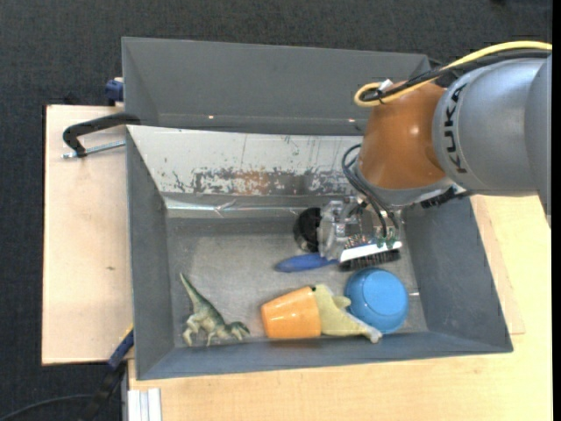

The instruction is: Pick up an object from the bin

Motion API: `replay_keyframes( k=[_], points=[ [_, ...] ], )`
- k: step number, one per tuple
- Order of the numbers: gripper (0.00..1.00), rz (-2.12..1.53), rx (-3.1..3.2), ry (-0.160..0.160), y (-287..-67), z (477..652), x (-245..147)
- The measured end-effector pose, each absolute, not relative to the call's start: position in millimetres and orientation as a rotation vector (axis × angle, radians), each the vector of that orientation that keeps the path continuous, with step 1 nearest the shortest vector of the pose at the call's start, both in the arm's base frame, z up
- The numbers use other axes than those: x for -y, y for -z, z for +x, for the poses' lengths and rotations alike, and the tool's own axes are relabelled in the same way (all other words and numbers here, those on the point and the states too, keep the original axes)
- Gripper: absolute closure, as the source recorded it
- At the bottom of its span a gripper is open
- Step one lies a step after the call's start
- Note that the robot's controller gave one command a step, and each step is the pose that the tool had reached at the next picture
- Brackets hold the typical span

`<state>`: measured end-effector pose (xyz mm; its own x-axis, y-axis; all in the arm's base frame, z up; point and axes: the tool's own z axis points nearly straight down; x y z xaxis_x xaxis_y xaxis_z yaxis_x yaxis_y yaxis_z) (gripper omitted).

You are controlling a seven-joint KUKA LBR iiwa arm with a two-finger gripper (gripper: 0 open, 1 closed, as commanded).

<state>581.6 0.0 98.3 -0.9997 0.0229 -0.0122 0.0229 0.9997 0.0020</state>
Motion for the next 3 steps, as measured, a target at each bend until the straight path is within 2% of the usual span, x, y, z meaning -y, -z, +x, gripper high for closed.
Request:
replay_keyframes(
  k=[1,2,3],
  points=[
    [0.0,0.035,-3.139,-0.002,-95.5,578.9,0.0],
    [0.0,0.276,-3.125,-0.006,-72.0,579.1,17.2],
    [1.0,0.275,-3.109,-0.007,-76.8,583.1,17.5]
  ],
)
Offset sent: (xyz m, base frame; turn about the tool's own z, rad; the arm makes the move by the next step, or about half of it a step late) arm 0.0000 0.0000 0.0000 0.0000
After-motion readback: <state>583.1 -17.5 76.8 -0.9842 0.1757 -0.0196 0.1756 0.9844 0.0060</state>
